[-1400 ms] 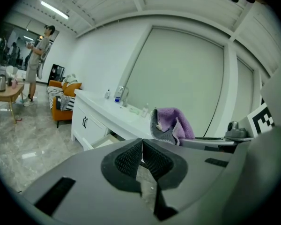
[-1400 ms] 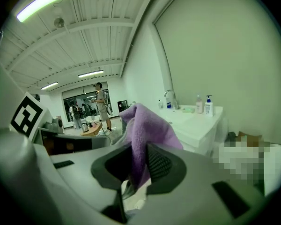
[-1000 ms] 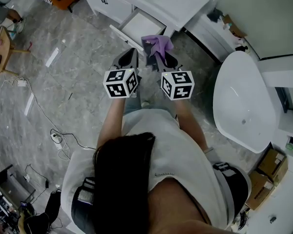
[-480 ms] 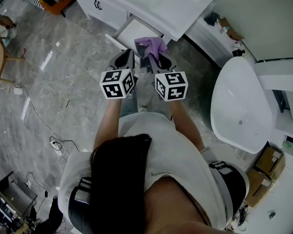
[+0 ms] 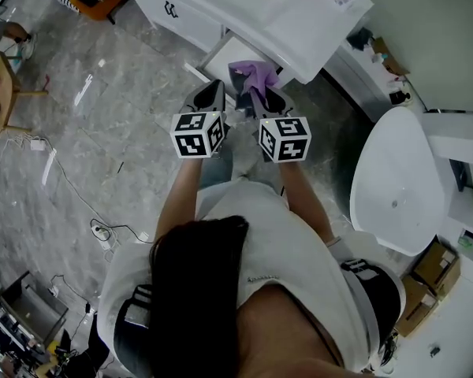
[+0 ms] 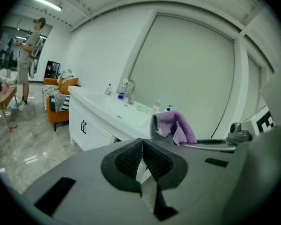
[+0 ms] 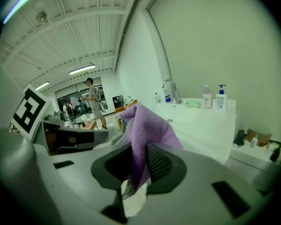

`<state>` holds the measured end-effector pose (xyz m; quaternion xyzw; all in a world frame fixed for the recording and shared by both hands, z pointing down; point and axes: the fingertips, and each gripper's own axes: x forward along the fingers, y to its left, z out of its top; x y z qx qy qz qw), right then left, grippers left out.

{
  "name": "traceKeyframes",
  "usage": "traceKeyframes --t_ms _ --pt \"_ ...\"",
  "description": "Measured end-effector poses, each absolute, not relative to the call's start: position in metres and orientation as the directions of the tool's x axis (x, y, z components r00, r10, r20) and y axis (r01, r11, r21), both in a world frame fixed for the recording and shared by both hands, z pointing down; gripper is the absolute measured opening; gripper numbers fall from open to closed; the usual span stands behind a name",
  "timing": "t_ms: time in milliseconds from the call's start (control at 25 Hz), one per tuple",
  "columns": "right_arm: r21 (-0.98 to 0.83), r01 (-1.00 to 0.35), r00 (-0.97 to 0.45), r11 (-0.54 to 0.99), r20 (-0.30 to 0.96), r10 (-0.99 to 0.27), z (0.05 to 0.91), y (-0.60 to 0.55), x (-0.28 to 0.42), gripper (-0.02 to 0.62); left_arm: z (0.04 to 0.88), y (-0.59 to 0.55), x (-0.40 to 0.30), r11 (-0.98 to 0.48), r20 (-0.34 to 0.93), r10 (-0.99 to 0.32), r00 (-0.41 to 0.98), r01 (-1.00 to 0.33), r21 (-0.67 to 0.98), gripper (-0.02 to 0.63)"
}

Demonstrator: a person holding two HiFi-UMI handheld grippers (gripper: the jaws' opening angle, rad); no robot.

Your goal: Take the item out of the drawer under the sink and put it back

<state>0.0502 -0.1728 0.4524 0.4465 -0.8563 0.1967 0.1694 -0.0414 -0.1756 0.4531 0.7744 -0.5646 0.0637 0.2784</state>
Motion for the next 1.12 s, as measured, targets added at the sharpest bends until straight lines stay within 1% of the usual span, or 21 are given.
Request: traceKeyframes --t_ms 240,480,800,1120 --pt "-0.212 -0.847 -0.524 0.488 0.491 -0.696 0.458 -0.196 0.04 0.077 0.457 -0.204 -0.055 -0.221 0.429 -0.823 0.372 -0.906 0.36 0.005" --pt "-0.183 -0.859 -0.499 0.479 0.509 -0.701 0.462 -0.219 0.028 0.077 0.457 -0.231 -0.061 -0.256 0.425 -0.809 0.405 -0.895 0.365 0.005" --pt "-0.177 -0.873 -0.474 0.456 0.531 -0.703 0.473 -0.238 0.015 0.077 0.467 -0.258 -0.078 -0.264 0.452 -0.785 0.424 -0.889 0.375 0.005" --pt "-0.163 -0.891 -0.44 0.425 0.546 -0.713 0.48 -0.26 0.004 0.077 0.473 -0.279 -0.087 -0.317 0.467 -0.749 0.47 -0.873 0.371 0.005"
